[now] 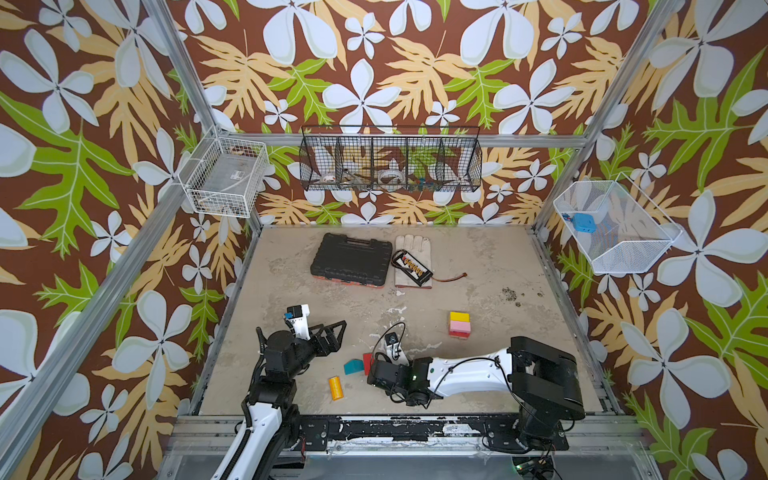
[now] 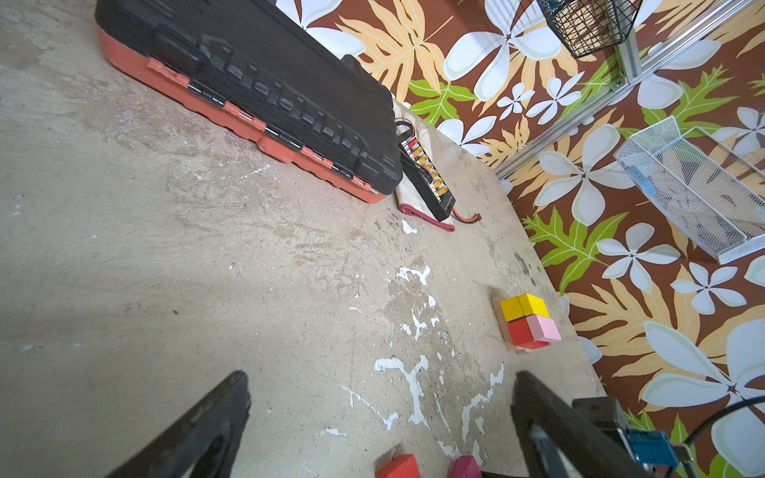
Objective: Build the wood block tower
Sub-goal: 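Grasp the magenta block with the right gripper and lift it, then carry the magenta block with the right gripper over the tower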
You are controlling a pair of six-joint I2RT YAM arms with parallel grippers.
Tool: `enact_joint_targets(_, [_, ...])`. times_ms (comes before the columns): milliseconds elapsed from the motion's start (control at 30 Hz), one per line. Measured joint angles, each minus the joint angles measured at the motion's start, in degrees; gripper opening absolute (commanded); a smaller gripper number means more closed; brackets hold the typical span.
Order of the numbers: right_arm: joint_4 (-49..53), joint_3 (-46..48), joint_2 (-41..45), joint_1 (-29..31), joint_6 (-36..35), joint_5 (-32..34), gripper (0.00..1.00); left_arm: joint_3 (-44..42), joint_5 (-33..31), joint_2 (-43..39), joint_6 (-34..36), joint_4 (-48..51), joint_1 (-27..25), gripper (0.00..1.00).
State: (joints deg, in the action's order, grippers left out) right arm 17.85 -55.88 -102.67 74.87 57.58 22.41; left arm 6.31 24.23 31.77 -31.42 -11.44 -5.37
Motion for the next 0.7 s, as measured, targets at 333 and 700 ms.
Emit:
enact_joint_targets(333, [3.21,1.57,6.36,-1.75,-0.85,-1.33,0.15,-0.04,0.00,-0.04,0.00,0.00,0.00,1.00])
enact_joint_targets(700, [8.72,2.60,21.03,-9.75,-6.91,-0.98,0.13,-0.04,0.00,-0.15,0.00,0.00,0.00,1.00])
